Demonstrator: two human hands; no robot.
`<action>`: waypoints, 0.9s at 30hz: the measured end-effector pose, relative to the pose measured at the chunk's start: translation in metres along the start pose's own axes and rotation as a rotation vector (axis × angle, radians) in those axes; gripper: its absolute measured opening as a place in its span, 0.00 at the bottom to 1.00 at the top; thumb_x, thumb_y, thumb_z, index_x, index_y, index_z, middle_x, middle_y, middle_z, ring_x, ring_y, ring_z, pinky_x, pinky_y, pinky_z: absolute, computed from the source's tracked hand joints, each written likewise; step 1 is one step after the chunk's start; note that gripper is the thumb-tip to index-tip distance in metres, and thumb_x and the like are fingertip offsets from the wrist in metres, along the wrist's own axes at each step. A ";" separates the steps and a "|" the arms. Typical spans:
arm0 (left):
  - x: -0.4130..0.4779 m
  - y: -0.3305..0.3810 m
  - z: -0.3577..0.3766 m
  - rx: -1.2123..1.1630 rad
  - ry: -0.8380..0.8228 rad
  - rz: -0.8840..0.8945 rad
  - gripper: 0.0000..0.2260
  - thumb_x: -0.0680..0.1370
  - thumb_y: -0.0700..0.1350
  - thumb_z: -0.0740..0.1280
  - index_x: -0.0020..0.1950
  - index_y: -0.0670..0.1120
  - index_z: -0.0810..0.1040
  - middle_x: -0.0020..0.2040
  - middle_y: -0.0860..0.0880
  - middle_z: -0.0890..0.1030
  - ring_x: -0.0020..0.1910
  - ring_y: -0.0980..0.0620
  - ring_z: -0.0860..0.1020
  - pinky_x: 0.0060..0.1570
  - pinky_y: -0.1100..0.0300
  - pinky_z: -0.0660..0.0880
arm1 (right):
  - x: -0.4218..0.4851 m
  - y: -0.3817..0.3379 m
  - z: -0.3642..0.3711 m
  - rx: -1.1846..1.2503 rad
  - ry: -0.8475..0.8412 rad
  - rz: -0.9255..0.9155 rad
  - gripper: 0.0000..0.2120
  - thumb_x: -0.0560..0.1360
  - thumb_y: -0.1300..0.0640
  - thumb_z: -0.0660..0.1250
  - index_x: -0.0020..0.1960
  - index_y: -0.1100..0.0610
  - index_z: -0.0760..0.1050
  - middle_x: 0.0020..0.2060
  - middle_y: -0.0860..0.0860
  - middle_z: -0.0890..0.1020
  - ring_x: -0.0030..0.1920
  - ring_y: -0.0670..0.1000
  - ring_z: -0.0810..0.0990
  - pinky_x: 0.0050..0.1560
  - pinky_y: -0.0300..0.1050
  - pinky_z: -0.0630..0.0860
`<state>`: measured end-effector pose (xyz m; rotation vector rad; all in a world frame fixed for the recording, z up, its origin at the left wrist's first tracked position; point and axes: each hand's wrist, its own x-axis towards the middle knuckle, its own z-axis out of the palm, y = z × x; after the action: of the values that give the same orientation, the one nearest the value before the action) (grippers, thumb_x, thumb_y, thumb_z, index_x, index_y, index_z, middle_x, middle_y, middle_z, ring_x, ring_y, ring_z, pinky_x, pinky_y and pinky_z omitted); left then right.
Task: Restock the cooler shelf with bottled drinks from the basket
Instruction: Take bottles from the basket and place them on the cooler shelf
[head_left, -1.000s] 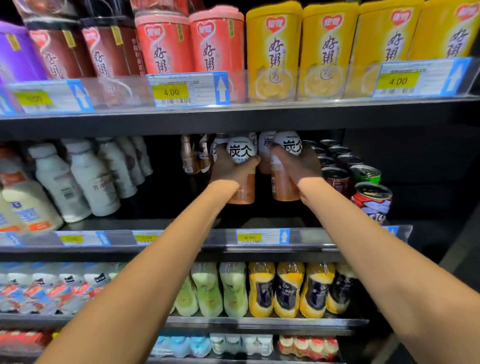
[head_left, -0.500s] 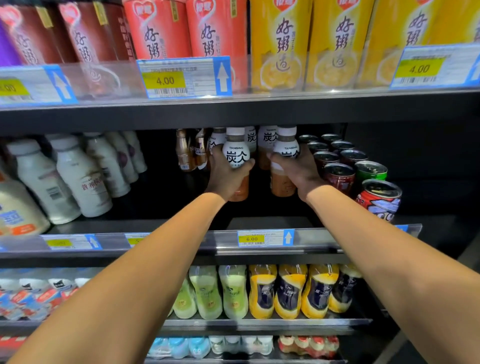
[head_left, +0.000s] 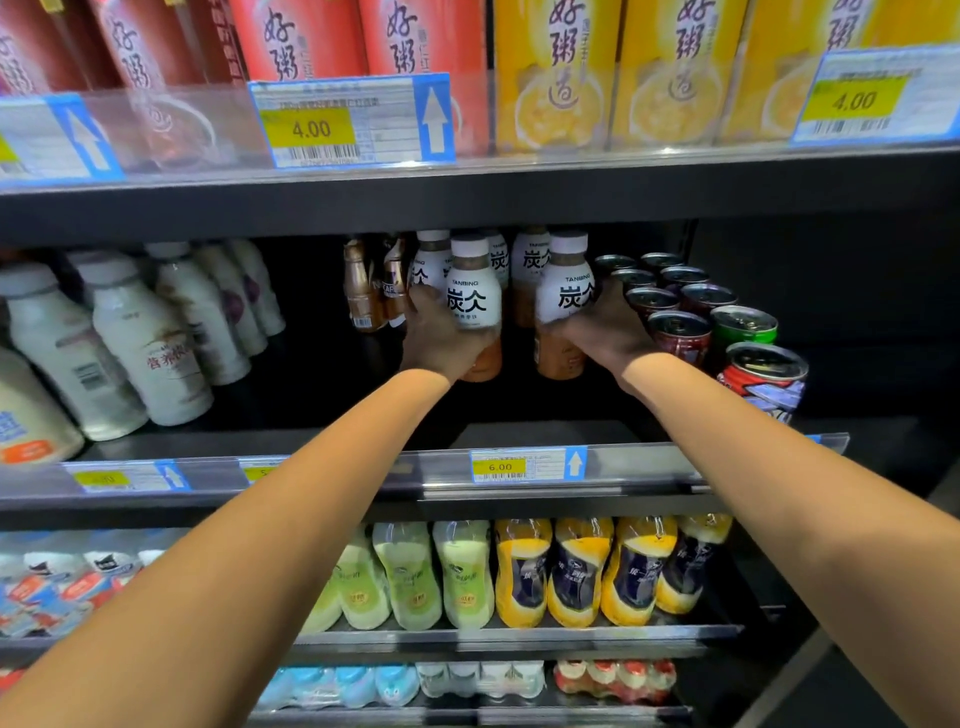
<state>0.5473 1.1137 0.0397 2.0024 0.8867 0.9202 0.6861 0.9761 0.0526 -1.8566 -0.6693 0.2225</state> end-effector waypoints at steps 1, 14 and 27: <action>0.000 -0.001 -0.001 0.002 -0.008 -0.001 0.33 0.66 0.50 0.80 0.60 0.48 0.61 0.64 0.46 0.75 0.61 0.47 0.76 0.55 0.59 0.71 | -0.001 -0.001 -0.001 -0.017 -0.008 -0.004 0.39 0.63 0.53 0.81 0.68 0.55 0.64 0.59 0.52 0.80 0.58 0.54 0.79 0.60 0.50 0.77; 0.013 0.001 0.008 0.117 0.022 0.075 0.19 0.70 0.48 0.77 0.57 0.43 0.80 0.57 0.46 0.83 0.57 0.47 0.80 0.56 0.58 0.75 | -0.004 -0.009 0.016 -0.166 0.039 -0.079 0.31 0.70 0.47 0.77 0.66 0.58 0.69 0.62 0.55 0.79 0.61 0.55 0.78 0.49 0.39 0.70; 0.018 0.012 0.024 0.142 0.126 0.014 0.15 0.72 0.50 0.74 0.54 0.42 0.83 0.55 0.43 0.83 0.55 0.44 0.80 0.54 0.53 0.77 | 0.017 -0.015 0.032 -0.306 0.082 -0.025 0.25 0.73 0.43 0.71 0.64 0.56 0.77 0.60 0.57 0.81 0.60 0.58 0.80 0.46 0.41 0.69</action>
<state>0.5794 1.1144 0.0445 2.0905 1.0342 1.0261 0.6807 1.0147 0.0570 -2.1355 -0.6984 0.0270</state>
